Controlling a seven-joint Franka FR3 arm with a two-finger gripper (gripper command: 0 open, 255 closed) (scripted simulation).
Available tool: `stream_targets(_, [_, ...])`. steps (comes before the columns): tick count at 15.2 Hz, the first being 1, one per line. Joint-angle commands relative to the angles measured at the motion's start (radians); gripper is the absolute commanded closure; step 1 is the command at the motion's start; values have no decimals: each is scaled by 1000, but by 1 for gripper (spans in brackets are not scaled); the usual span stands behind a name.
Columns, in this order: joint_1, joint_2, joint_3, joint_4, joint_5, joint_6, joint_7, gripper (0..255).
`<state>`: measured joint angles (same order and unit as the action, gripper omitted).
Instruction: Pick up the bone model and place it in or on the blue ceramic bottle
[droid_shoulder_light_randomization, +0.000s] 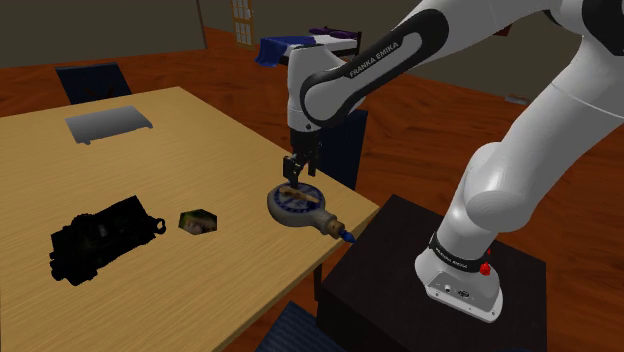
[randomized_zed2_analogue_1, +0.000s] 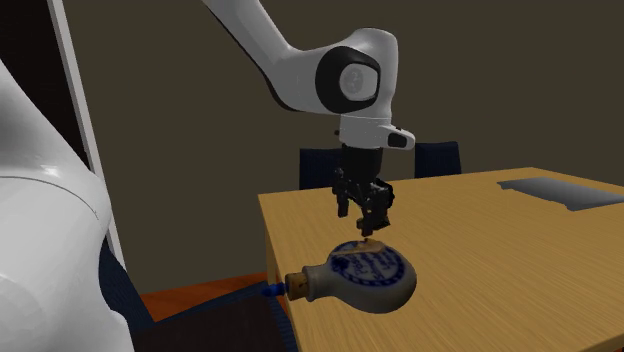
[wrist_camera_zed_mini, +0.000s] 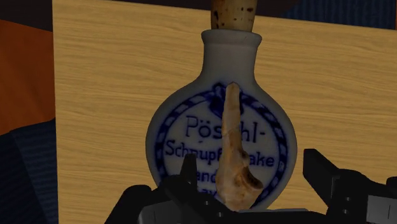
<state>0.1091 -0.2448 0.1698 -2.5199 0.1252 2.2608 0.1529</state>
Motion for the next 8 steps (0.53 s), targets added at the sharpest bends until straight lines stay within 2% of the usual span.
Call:
stream_targets(1, [0, 0, 0, 0, 0, 0, 0, 0])
stream_targets(3, [0, 0, 0, 0, 0, 0, 0, 0])
stream_targets(7, [-4, -69, -11, 73, -3, -142, -2, 0])
stream_targets(8, [-4, -69, -11, 73, -3, -142, -2, 0])
